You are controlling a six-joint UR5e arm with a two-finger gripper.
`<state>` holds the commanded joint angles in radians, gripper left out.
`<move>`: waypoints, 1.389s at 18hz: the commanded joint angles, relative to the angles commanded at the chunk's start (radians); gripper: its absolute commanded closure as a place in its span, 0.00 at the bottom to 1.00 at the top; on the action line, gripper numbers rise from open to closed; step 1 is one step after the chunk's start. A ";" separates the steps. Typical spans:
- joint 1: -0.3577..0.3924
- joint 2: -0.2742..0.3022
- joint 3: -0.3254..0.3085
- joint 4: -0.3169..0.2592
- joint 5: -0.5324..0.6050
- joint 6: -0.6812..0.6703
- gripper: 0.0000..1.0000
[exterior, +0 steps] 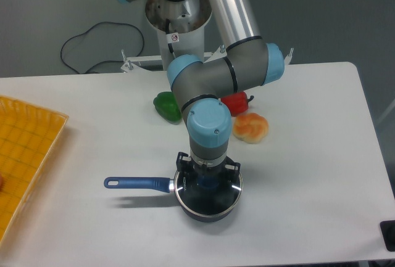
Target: Open the lid
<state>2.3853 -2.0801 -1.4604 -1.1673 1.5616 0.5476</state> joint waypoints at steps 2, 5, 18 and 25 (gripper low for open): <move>0.000 0.002 0.000 0.002 0.000 -0.002 0.33; 0.000 0.005 0.000 0.000 0.000 -0.002 0.42; 0.005 0.064 -0.012 -0.011 0.002 0.000 0.51; 0.040 0.132 -0.012 -0.072 0.002 0.015 0.51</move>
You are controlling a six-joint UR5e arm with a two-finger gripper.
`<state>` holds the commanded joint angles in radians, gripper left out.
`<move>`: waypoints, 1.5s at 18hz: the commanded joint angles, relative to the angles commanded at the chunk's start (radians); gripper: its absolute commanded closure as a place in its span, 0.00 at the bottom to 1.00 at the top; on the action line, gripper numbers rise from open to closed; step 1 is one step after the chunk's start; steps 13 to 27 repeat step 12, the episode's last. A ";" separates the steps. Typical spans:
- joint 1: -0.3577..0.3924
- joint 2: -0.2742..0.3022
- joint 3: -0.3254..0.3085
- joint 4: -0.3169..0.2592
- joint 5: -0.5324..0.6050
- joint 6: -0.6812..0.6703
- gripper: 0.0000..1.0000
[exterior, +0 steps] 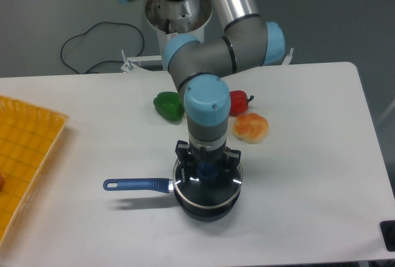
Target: Open the lid
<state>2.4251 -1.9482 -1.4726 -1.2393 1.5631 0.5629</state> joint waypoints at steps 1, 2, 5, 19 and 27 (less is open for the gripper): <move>0.009 0.011 0.002 -0.015 0.000 0.012 0.51; 0.015 0.020 0.002 -0.029 0.000 0.034 0.51; 0.035 0.031 0.003 -0.048 -0.002 0.048 0.51; 0.094 0.043 0.008 -0.091 -0.011 0.172 0.51; 0.094 0.043 0.008 -0.091 -0.011 0.172 0.51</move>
